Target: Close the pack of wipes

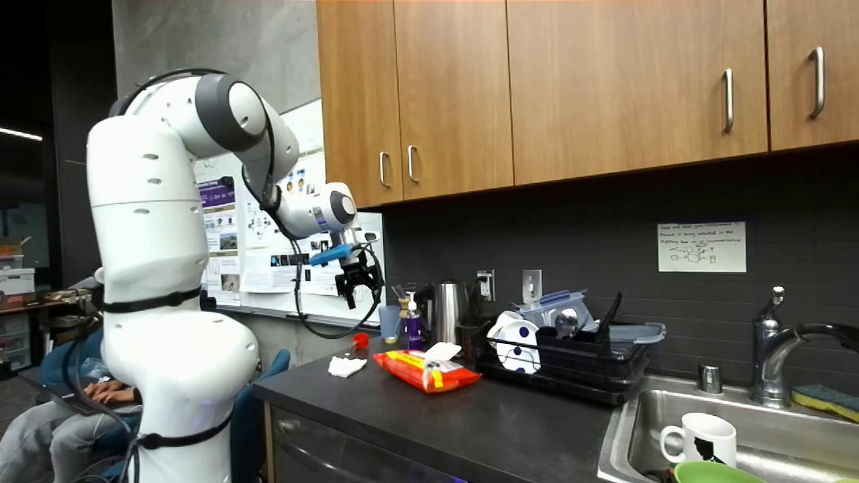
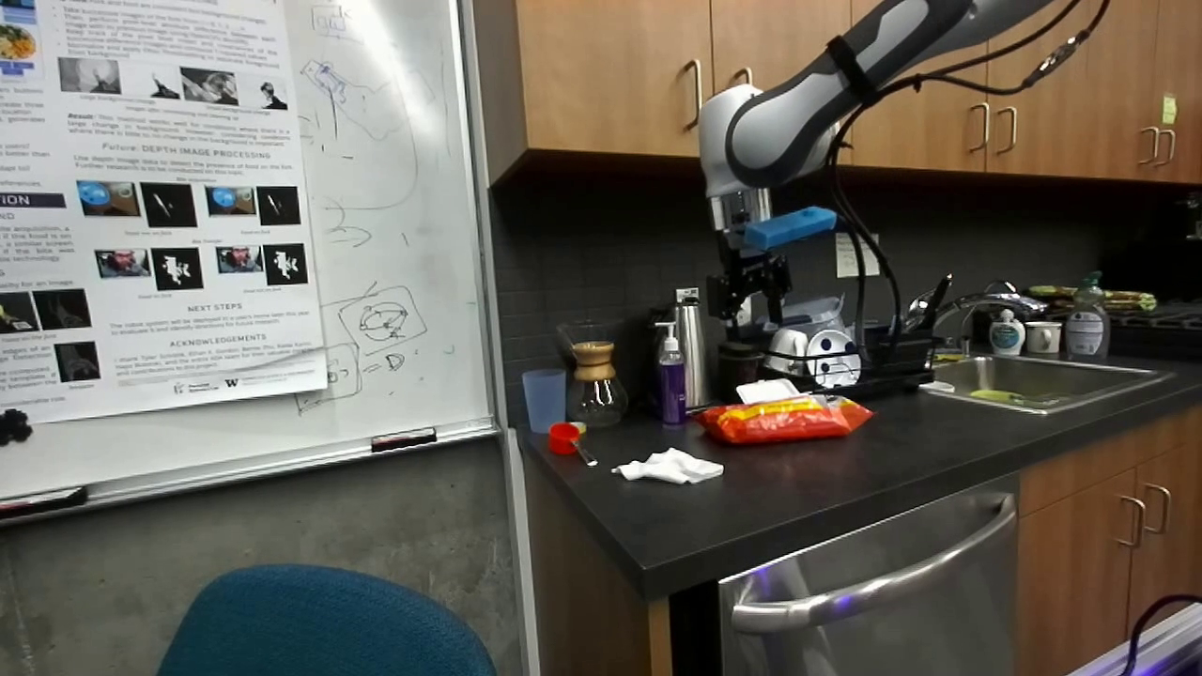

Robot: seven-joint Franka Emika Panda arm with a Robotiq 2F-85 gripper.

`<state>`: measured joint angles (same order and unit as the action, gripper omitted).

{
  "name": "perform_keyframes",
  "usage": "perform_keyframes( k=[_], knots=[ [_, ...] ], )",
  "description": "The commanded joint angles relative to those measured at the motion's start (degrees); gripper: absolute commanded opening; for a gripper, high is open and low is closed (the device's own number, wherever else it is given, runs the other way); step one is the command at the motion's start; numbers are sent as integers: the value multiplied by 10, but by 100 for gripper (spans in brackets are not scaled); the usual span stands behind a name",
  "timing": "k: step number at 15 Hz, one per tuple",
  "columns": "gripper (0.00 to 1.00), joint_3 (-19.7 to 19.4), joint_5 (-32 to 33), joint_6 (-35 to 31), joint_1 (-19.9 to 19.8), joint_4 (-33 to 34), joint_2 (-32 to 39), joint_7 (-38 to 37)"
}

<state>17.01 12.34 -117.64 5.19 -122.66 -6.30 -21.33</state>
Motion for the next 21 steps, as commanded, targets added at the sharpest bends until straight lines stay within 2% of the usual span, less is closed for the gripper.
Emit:
perform_keyframes(
  k=[1, 9, 15, 21],
  knots=[
    [100, -18, 2, 4, 17, 7, 6, 1],
    [100, -22, 1, 14, 21, 15, 10, 2],
    [100, -45, 5, 12, 18, 12, 59, -11],
    [100, -70, 9, -22, 21, 12, 112, -9]
  ],
)
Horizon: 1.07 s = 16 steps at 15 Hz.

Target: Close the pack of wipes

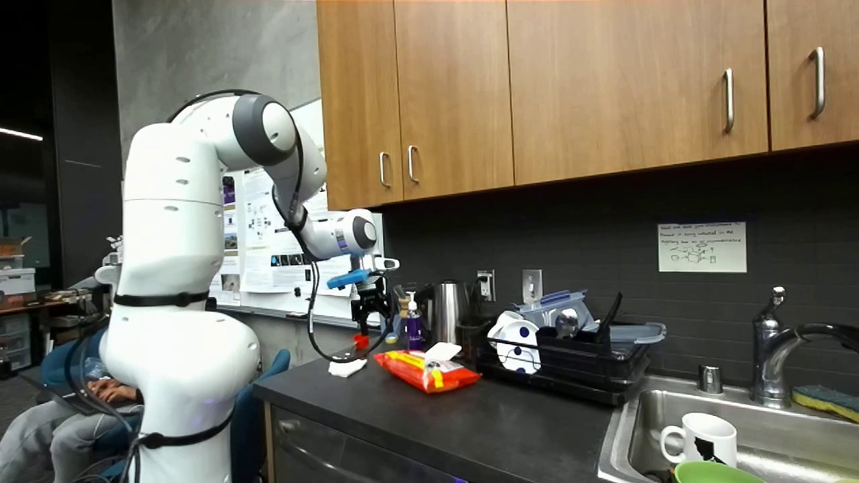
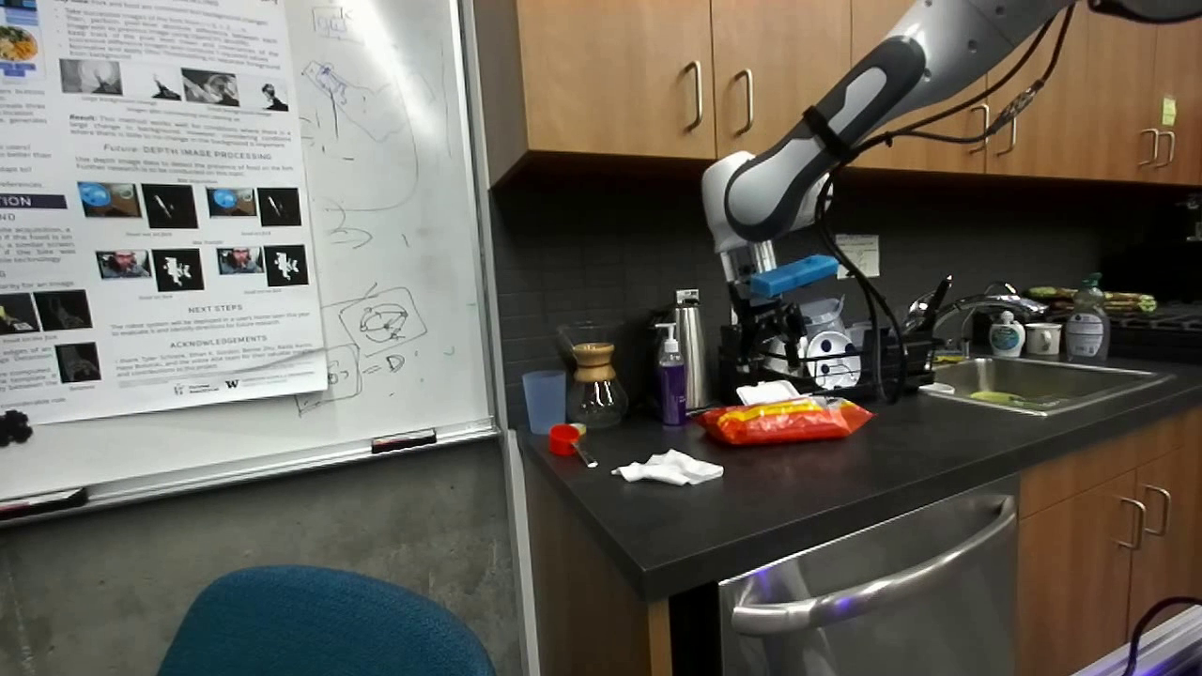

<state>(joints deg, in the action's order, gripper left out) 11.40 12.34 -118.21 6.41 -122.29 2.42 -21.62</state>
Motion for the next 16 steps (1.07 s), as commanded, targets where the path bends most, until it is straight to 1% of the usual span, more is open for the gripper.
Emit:
perform_keyframes(
  k=[1, 5, 10, 16],
  knots=[
    [100, -18, 9, -23, 10, 10, 32, -4],
    [100, -33, 14, -49, 11, 17, 58, -7],
    [100, -54, 8, -64, 6, 26, 69, -2],
    [100, -68, 1, -77, 9, 61, 106, -6]
  ],
)
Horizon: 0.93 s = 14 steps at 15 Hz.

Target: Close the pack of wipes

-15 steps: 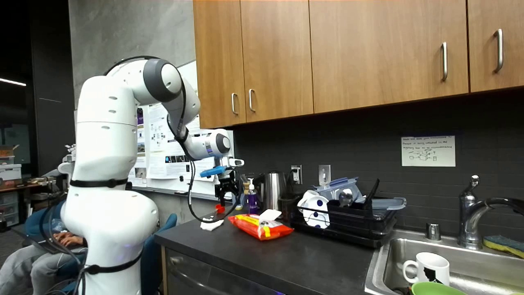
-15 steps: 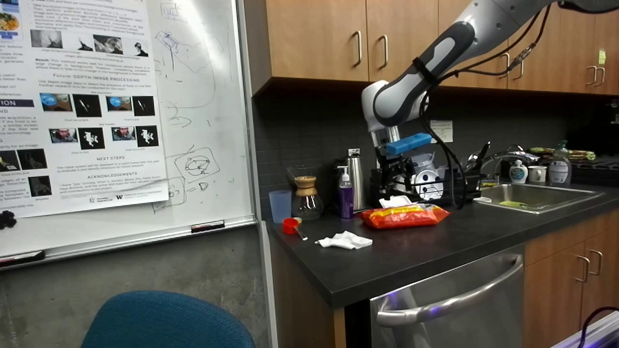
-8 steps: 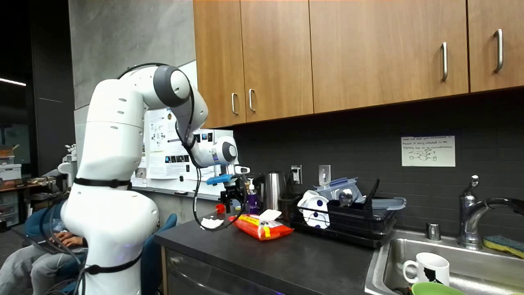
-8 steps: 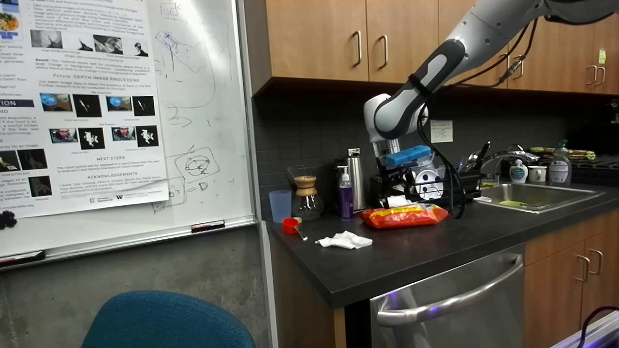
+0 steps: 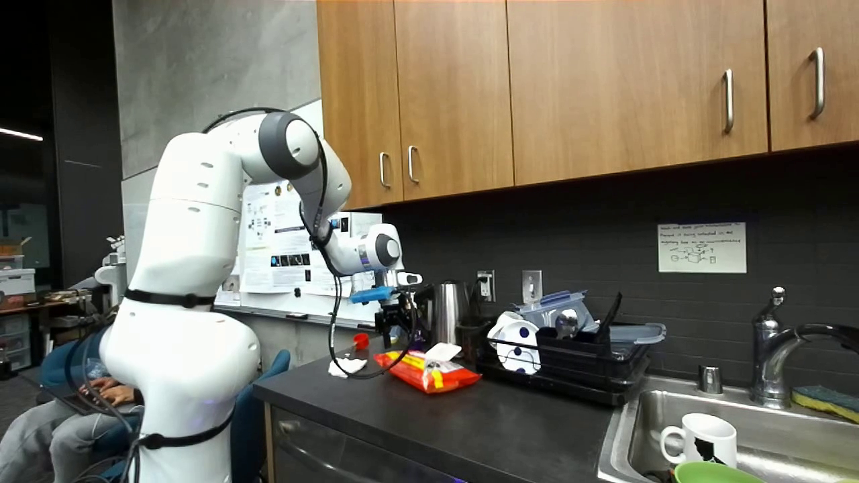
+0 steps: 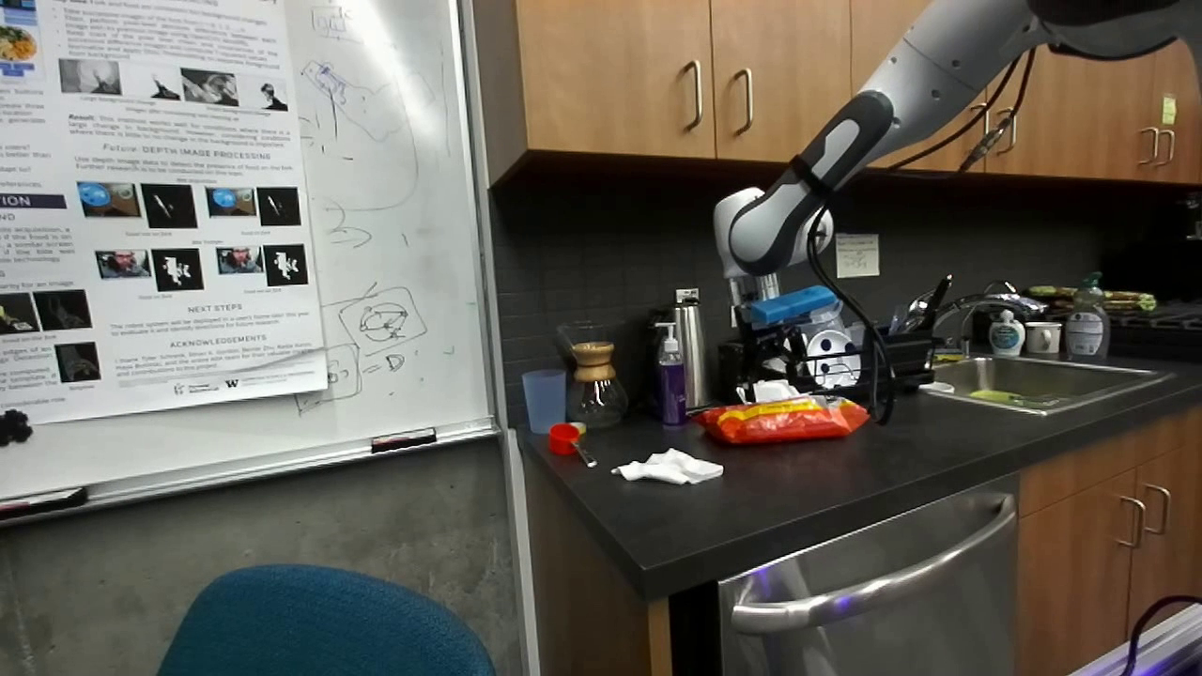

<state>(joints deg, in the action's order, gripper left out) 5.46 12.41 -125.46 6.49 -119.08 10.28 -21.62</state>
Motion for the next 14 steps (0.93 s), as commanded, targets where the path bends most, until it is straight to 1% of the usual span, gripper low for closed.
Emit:
perform_keyframes(
  k=[1, 14],
  knots=[
    [100, -10, 0, -7, 9, 35, 34, -5],
    [100, -40, 20, -5, 22, 127, 96, -19]
  ],
)
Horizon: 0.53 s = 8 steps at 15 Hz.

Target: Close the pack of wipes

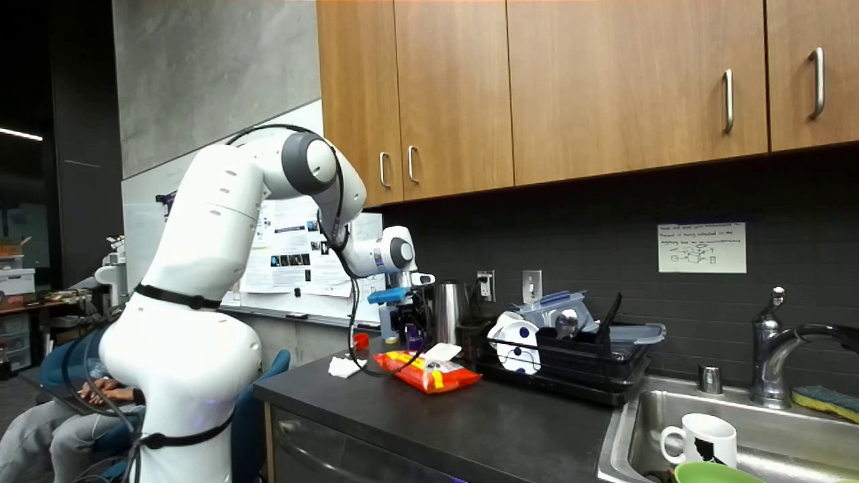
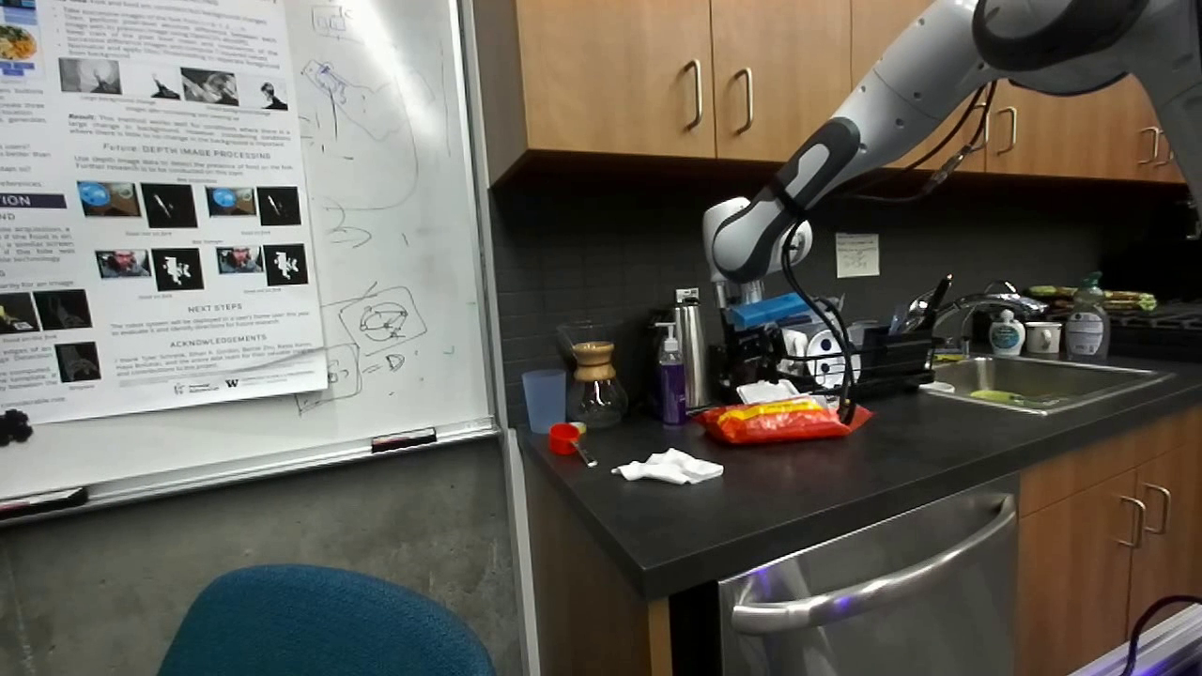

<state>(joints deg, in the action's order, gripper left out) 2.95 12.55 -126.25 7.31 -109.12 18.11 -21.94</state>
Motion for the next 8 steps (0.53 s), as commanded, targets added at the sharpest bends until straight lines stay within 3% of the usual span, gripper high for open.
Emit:
perform_keyframes(
  k=[1, 8],
  knots=[
    [100, -19, 23, 3, 16, 33, 22, -17],
    [100, -35, 47, 5, 25, 69, 49, -26]
  ],
)
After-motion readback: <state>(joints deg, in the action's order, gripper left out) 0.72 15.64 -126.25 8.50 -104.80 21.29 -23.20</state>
